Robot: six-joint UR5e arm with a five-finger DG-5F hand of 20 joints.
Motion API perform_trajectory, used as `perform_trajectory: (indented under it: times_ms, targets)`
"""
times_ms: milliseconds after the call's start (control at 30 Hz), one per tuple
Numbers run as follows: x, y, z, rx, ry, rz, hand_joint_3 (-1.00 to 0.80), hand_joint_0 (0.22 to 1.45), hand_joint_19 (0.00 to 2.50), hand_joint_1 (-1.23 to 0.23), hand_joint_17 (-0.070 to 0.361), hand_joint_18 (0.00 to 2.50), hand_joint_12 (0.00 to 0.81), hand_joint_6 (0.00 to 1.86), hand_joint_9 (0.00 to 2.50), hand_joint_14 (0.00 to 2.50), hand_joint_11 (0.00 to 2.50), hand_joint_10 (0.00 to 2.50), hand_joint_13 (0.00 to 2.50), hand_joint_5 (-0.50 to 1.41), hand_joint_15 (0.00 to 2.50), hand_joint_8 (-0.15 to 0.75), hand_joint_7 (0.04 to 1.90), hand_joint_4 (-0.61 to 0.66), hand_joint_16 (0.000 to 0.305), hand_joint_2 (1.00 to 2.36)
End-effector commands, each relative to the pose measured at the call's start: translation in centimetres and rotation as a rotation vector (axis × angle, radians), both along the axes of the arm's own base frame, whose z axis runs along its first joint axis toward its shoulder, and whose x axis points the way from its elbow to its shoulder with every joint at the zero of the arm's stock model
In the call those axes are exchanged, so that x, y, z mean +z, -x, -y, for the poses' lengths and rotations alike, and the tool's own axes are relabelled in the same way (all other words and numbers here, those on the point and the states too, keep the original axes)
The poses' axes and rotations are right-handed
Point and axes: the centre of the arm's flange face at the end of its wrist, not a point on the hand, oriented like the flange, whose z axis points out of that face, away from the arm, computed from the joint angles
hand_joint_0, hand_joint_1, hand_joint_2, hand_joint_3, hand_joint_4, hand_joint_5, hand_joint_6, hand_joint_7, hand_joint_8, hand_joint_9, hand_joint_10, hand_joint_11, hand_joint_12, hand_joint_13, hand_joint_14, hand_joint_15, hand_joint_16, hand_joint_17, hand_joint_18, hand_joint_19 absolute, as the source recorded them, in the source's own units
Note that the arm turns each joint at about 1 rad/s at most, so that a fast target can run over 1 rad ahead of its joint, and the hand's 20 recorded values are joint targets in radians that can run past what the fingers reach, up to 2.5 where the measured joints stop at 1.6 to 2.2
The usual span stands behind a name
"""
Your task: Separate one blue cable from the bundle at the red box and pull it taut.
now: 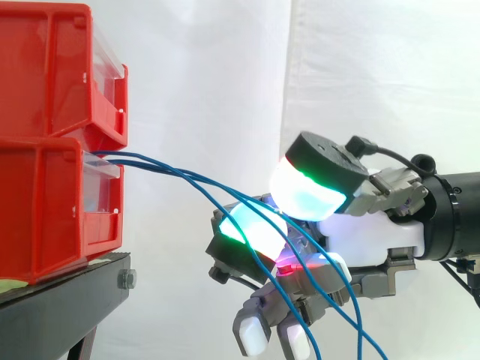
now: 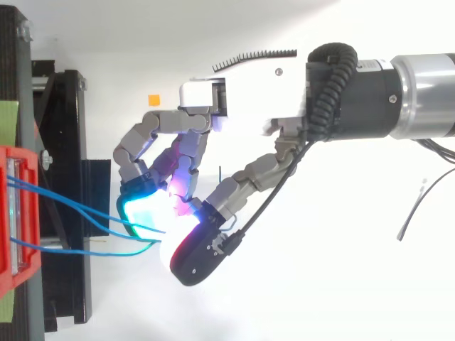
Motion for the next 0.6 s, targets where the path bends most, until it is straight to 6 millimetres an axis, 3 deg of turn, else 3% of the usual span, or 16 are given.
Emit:
perform_trajectory:
  times_ms: [0,133,200,567]
  targets:
    - [-0.02,0.01,0.0,0.0,-0.001,-0.001,-0.48,0.67,0.73,-0.87,0.111,0.73,0.345,0.87,1.21,0.02,1.24,0.03,0.78,-0.17,0.56,0.295,1.21,0.05,0.049,1.0]
    - [-0.09,0.04,0.02,-0.002,-0.001,-0.003,-0.23,0.62,0.75,-0.8,0.11,0.75,0.342,0.88,1.27,0.02,1.19,0.02,0.83,-0.16,0.58,0.292,1.24,-0.02,0.049,1.02]
    - [-0.09,0.04,0.01,0.0,-0.001,-0.003,-0.13,0.59,0.72,-0.78,0.116,0.83,0.363,0.87,1.36,0.02,1.04,0.02,0.92,-0.14,0.56,0.295,1.25,-0.09,0.052,1.02]
    - [-0.06,0.01,0.0,0.0,-0.001,0.0,-0.04,0.57,0.63,-0.57,0.143,0.95,0.429,0.84,1.46,0.02,0.96,0.02,0.99,-0.1,0.52,0.336,1.24,-0.09,0.063,1.0]
